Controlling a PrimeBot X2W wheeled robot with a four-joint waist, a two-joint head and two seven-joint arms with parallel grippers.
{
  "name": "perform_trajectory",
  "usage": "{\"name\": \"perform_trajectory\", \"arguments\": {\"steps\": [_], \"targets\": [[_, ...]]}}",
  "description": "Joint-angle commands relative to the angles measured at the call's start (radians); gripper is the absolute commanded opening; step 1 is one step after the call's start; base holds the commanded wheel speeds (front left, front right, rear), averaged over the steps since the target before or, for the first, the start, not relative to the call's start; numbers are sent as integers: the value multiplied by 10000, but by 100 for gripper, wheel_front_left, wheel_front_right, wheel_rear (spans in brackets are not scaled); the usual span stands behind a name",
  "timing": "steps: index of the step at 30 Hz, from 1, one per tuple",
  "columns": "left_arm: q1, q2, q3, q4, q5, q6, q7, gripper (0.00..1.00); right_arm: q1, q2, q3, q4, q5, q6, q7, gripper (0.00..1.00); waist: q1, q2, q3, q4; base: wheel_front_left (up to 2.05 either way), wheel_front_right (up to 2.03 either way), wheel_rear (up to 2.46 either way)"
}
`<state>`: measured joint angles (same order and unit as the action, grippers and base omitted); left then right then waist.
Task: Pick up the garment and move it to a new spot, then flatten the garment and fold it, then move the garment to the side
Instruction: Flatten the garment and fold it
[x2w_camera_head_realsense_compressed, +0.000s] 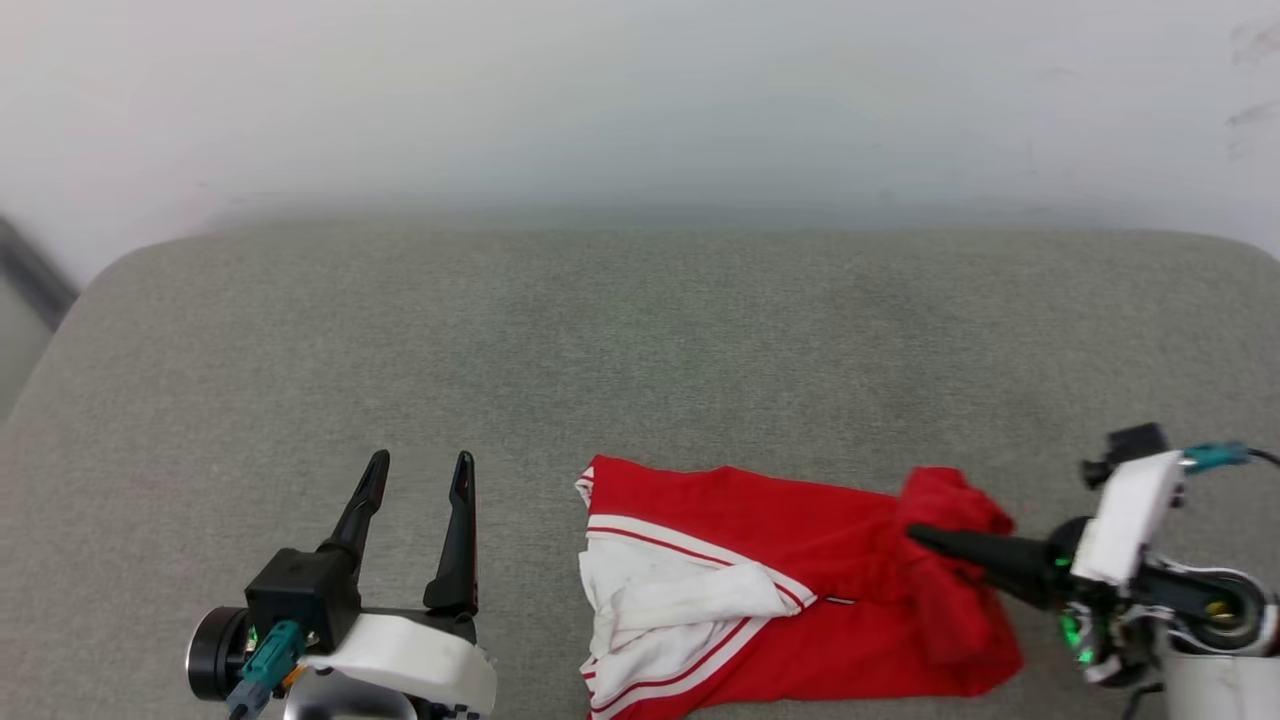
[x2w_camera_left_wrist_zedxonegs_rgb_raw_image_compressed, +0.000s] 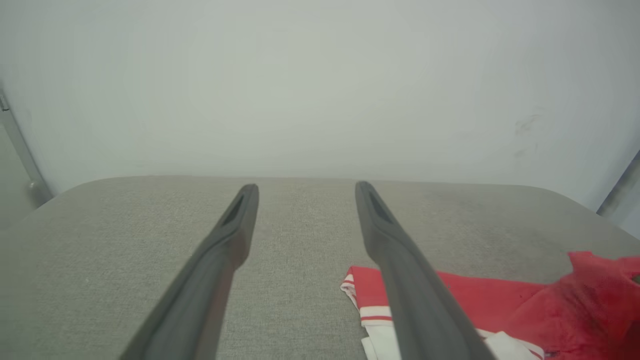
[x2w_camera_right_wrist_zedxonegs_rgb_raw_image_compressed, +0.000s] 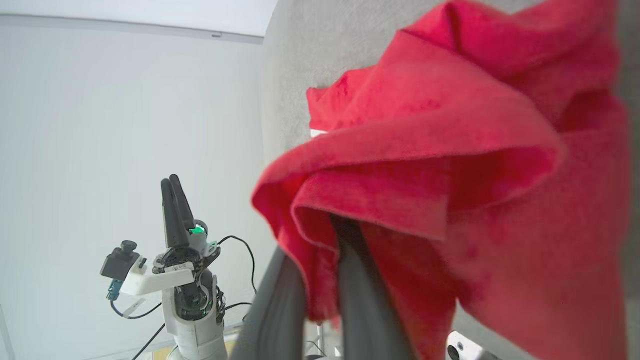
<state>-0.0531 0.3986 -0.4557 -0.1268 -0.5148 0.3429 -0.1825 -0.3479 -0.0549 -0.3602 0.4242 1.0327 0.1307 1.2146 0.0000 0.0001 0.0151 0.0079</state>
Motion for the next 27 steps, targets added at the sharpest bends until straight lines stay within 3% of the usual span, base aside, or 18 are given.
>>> {"name": "perform_trajectory", "arguments": {"steps": [1,7,13,14,15,21,27], "targets": [[-180,-24,-66,37,-14,-74,43,100,-43,62,737,204,655,0,-250,0,0,-1,18,189,0,0,0],[-429,-129,-252,142,28,-176,99,100,-131,60,3475,662,2132,0,-1772,0,0,-1,203,621,0,0,0],[-667,-242,-412,311,43,-298,68,100,-503,49,5571,1143,2598,0,-3907,0,0,-1,462,938,0,0,0],[-746,-272,-433,363,31,-312,56,100,-630,51,6119,1291,2619,0,-4494,44,0,-1,529,988,0,0,0],[-784,-282,-441,388,30,-322,48,100,-707,51,6330,1324,2669,0,-4800,100,0,-1,565,1007,0,0,0],[-797,-297,-455,507,3,-336,13,100,-1040,50,7272,1159,3051,0,-5482,100,0,-1,626,983,0,0,0],[-742,-309,-442,589,-52,-283,-40,100,-1423,-449,8366,217,1754,0,-6326,100,0,-1,552,763,0,0,0]]}}
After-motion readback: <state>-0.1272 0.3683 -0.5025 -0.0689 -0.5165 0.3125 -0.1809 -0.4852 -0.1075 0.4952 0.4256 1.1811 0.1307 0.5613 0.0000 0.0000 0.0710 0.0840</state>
